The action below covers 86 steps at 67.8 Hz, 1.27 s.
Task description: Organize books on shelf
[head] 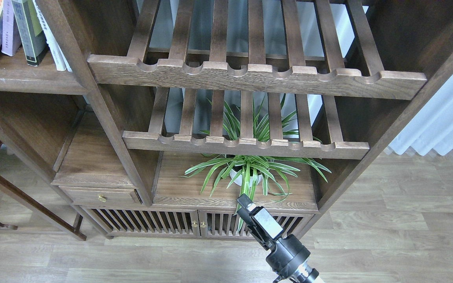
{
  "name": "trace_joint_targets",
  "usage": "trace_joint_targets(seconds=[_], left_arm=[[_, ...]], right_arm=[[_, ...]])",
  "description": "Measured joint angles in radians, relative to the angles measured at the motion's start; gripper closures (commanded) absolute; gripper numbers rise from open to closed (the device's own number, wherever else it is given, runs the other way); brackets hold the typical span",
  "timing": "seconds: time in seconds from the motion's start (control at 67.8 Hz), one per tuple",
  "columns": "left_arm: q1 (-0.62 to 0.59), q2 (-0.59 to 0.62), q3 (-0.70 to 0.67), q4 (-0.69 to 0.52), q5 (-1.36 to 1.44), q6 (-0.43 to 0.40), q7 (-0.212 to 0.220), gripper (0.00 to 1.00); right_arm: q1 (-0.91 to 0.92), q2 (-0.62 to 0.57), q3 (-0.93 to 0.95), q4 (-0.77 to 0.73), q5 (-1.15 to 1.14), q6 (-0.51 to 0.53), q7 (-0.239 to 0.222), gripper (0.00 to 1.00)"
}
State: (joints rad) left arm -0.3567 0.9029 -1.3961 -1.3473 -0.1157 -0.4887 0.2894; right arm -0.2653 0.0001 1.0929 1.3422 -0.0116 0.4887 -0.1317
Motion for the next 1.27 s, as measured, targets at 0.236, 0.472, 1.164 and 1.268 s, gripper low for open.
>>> trace_joint_targets(seconds=[0.236, 0.472, 1.164, 1.268], left_arm=[[0.145, -0.044, -0.054, -0.064, -0.001, 0.0, -0.001, 0.5], [0.292, -0.139, -0.067, -0.114, 0.001, 0.0, 0.001, 0.48], [0.437, -0.338, -0.051, -0.112, 0.011, 0.0, 0.017, 0.02], [0.445, -0.351, -0.051, -0.108, 0.011, 0.0, 0.017, 0.01]], right_arm=[[0.006, 0.0, 0.001, 0.0, -0.002, 0.0, -0.002, 0.0], [0.016, 0.0, 0.0, 0.0, -0.009, 0.0, -0.002, 0.0], [0.015, 0.0, -0.002, 0.0, -0.007, 0.0, -0.002, 0.0], [0.015, 0.0, -0.004, 0.0, -0.007, 0.0, -0.001, 0.0]])
